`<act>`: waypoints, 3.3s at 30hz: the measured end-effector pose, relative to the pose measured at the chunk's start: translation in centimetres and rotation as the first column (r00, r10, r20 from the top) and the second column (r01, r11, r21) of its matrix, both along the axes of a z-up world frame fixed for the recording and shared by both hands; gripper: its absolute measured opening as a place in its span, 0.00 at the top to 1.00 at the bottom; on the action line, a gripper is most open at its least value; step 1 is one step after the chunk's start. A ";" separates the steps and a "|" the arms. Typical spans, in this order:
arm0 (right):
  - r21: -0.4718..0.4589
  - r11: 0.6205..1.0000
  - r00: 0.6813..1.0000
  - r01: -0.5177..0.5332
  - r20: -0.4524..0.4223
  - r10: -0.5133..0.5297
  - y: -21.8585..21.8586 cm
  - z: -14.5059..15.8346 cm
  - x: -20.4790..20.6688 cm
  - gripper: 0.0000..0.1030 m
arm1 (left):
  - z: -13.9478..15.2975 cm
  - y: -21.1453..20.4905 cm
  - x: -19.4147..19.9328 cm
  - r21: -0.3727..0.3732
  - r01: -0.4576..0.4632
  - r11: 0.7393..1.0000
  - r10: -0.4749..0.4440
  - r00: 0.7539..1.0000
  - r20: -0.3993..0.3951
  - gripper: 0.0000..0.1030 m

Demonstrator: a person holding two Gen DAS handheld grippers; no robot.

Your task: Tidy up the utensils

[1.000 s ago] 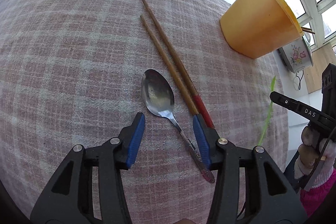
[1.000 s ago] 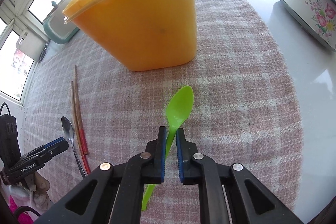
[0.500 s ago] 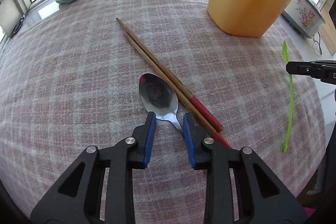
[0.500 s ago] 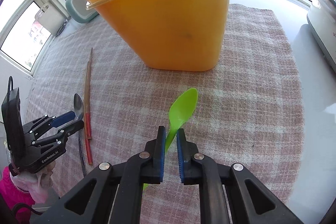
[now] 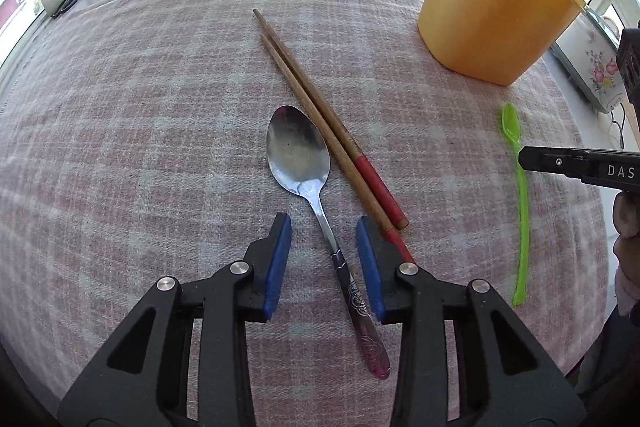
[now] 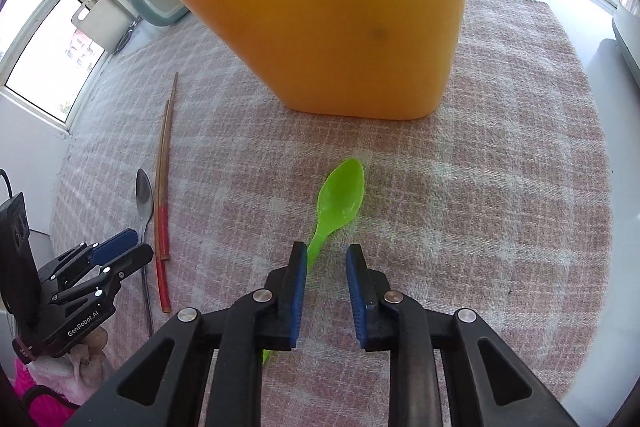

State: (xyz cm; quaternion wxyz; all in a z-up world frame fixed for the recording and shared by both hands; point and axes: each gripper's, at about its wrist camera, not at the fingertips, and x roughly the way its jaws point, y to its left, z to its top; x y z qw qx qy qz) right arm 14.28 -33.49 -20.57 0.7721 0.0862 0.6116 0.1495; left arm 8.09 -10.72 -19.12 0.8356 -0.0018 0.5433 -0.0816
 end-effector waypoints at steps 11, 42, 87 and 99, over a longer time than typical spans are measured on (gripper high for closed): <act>-0.082 0.990 0.993 -0.114 0.022 0.116 2.7 -0.1 -0.8 0.81 | -0.6 2.9 0.4 0.026 0.125 0.992 -0.123 0.990 -0.073 0.94; 0.051 0.992 0.993 0.116 0.012 -0.116 0.8 1.5 -1.6 0.94 | 0.6 7.8 2.9 -0.285 0.010 0.958 -0.033 0.997 -0.075 0.97; 0.009 0.985 0.949 0.173 0.267 -0.169 0.9 8.8 -5.6 0.95 | -0.6 -2.8 10.5 -0.081 0.249 0.965 -0.254 0.965 -0.070 0.84; 0.060 0.980 0.945 0.192 0.257 -0.201 0.0 8.8 -5.8 0.95 | -0.9 -2.5 10.5 -0.131 0.229 0.965 -0.237 0.971 -0.046 0.96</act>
